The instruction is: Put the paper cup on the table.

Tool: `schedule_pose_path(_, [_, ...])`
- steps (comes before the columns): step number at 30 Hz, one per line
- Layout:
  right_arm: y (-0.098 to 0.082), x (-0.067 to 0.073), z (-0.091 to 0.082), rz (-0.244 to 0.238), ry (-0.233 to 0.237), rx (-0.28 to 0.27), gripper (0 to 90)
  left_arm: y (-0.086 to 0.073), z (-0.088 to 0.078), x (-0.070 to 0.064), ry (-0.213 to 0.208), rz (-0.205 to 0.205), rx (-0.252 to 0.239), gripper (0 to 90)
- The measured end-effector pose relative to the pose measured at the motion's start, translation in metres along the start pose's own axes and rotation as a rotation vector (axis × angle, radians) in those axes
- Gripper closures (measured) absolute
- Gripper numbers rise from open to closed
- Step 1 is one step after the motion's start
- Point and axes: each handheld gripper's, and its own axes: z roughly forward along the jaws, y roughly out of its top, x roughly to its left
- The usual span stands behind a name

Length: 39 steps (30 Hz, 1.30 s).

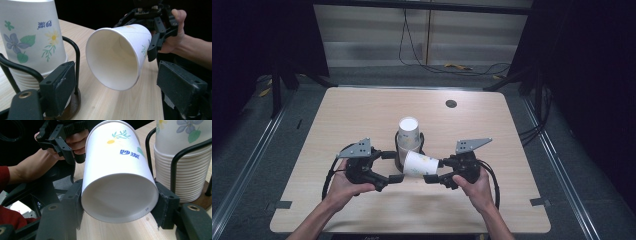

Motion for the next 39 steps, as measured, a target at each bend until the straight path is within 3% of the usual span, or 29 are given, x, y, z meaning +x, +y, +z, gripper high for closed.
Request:
schedule_pose_path(13, [0.002,0.005,0.005,-0.017,0.053,-0.021,36.8,0.001,0.006,-0.001,-0.01,-0.001,0.007,15.6])
schedule_pose_path(39, [0.003,0.009,0.016,-0.027,0.128,-0.021,36.9,-0.003,0.018,-0.004,-0.1,-0.017,-0.027,15.5])
